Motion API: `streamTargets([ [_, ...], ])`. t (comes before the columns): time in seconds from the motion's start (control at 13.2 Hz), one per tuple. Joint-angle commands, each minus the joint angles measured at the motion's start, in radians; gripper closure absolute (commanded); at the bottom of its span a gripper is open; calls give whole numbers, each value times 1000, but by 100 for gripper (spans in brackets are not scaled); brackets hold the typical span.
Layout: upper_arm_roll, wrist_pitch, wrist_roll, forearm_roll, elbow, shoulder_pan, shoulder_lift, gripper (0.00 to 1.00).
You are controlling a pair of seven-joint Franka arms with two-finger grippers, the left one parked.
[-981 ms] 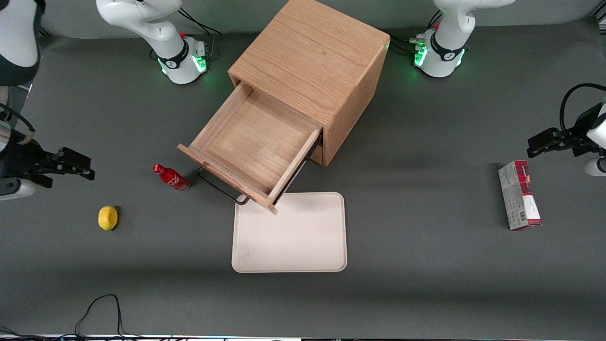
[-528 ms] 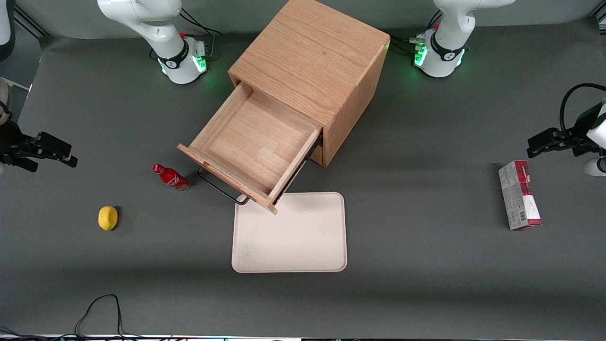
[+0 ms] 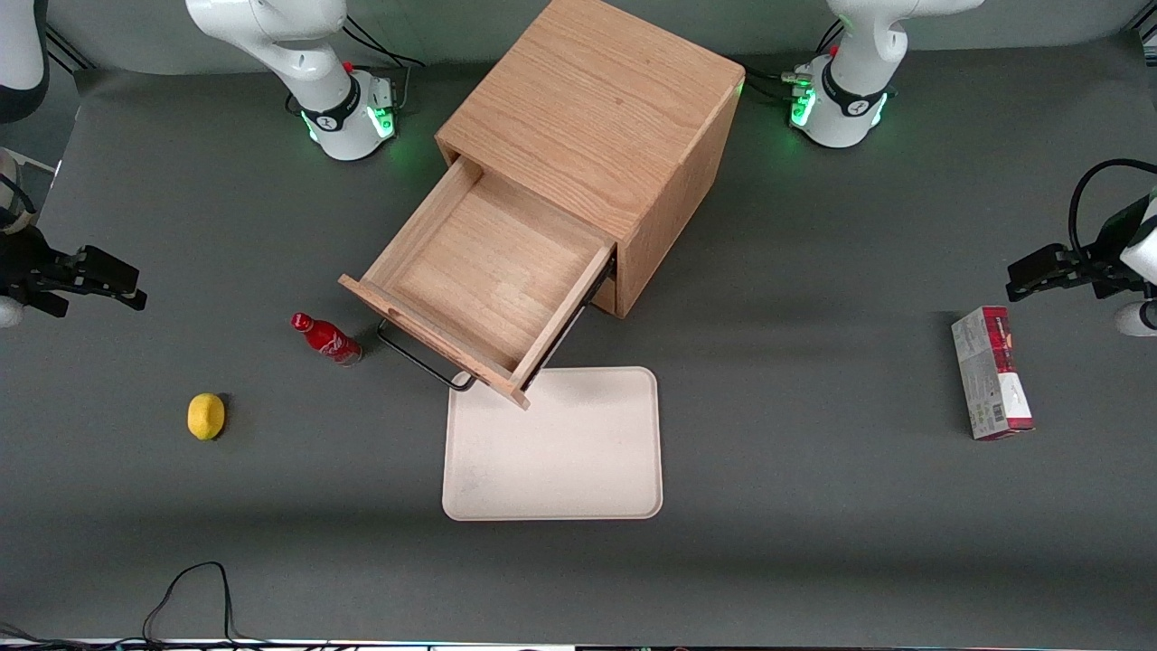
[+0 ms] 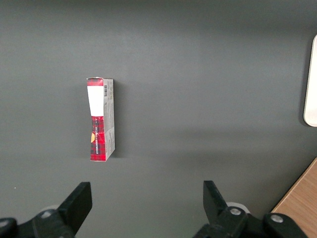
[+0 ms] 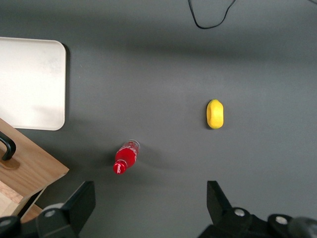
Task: Open upper drawer
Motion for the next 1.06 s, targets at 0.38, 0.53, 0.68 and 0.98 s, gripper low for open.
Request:
streamTargets([
  [0.38,9,-23,19,-26,-2,-1,-18,0],
  [0.53,-20,-21,20,-26,8,37,-7,0],
  [0.68,-34,-21,22,-26,8,43,-5,0],
  [0.98,-33,-21,30,-26,12,43,-5,0],
])
